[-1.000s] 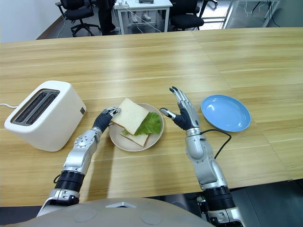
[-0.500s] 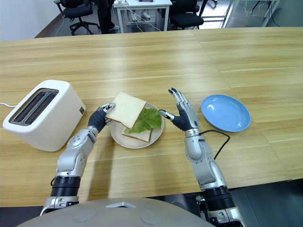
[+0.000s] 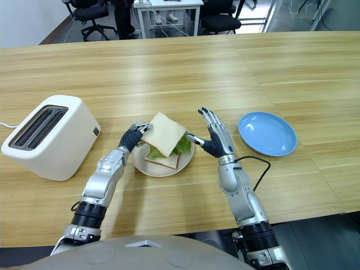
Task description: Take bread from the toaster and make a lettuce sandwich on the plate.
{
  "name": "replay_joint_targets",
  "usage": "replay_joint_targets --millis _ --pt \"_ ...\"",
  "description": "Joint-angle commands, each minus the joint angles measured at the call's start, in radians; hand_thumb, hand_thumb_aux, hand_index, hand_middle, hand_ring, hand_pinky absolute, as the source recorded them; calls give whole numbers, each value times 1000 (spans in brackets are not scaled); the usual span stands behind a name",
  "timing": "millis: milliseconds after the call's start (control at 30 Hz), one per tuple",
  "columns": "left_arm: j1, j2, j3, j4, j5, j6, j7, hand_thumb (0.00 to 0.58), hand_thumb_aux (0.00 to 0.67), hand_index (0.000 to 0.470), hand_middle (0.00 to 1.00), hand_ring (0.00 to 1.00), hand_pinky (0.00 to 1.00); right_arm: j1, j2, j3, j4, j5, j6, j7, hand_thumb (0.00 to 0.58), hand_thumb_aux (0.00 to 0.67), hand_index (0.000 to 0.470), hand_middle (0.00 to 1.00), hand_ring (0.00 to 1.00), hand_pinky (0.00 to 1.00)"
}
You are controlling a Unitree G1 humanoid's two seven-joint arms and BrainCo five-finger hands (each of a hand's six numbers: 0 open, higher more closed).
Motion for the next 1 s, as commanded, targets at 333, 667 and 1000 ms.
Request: replay_joint_targets --millis 333,667,1000 --pt "-10 35 -27 153 107 -96 37 580 670 460 1000 1000 1000 -2 -74 200 -42 -188 -48 68 0 0 0 0 0 0" --pt "-3 28 -38 214 129 -135 43 580 670 460 1000 1000 1000 -124 -91 368 177 -340 -59 72 0 0 0 0 0 0" --pt "36 37 -36 139 136 -120 30 580 670 460 1000 1000 1000 -198 -61 498 409 -398 -26 112 0 0 0 0 0 0"
